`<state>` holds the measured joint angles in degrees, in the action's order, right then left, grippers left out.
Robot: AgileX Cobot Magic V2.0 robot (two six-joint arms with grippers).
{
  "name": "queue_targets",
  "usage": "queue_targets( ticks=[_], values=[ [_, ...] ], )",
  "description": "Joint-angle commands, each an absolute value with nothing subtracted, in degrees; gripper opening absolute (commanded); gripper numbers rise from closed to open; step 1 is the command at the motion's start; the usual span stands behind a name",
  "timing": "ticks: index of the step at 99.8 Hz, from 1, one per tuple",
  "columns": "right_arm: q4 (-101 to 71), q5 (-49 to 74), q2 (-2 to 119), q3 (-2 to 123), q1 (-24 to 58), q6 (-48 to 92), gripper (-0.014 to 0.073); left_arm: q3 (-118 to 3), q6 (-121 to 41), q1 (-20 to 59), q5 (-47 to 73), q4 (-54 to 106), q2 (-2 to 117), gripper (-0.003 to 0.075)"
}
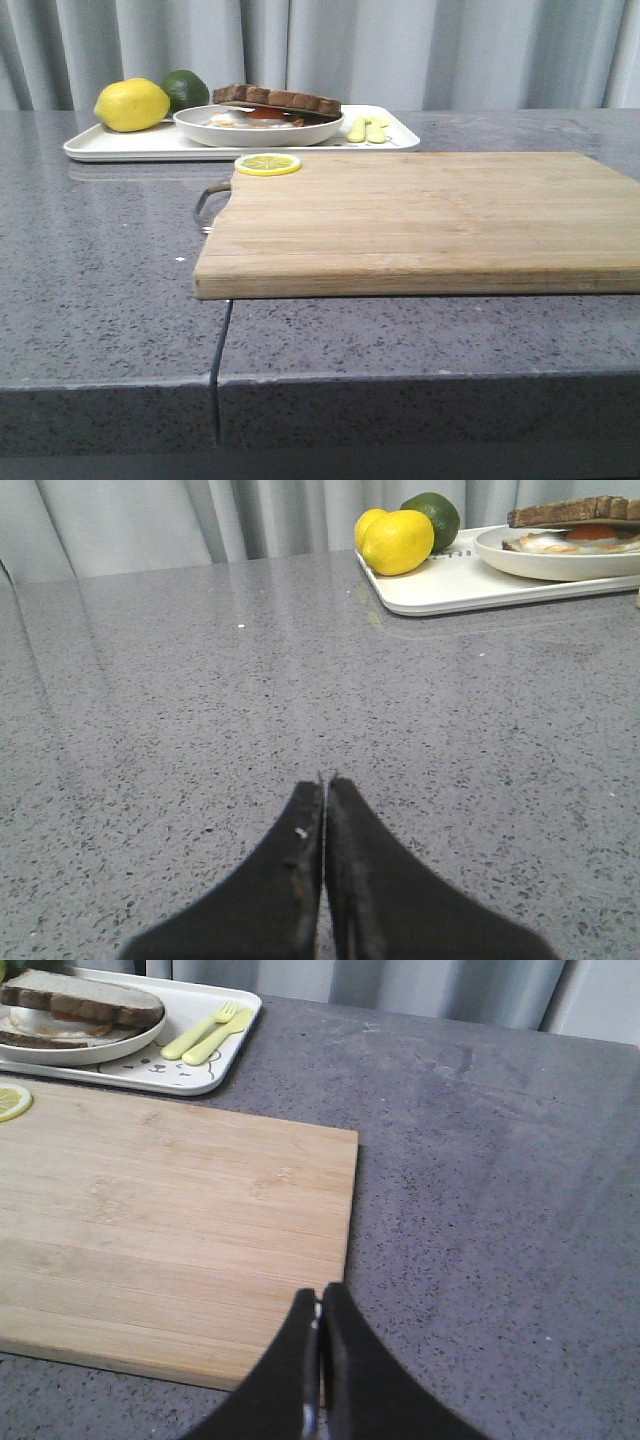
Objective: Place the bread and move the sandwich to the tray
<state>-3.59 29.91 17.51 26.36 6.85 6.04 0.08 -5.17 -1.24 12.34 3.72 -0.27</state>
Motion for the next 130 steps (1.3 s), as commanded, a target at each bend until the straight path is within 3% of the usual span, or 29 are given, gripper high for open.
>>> queue_targets(
  ticks=[1,61,92,114,130],
  values=[
    [-3.57,25.71,17.93,27.93,6.61,6.01,-0.0067,0.98,-5.21,-1.37,7.22,3.88,-2.18,-0.0019],
    [-2.78,24.04,17.82,27.18,6.61,6.20,-0.0067,0.98,-5.21,-1.37,7.22,3.88,-2.18,-0.0019],
    [-2.59,8.00,8.39,12.60,6.61,6.10,-0.0067,0.98,-5.21,-1.37,7.22,3.88,-2.18,-0.0019],
    [-1.33,6.37,-1.70,3.84,6.61,6.10,-0.0067,0.98,-5.21,-1.37,7.22,3.88,-2.18,-0.0019],
    [-1.39,4.55,-1.53,0.62,6.61,4.61,-0.0067,0.98,-5.21,-1.37,7.22,3.88,-2.18,-0.0019]
  ],
)
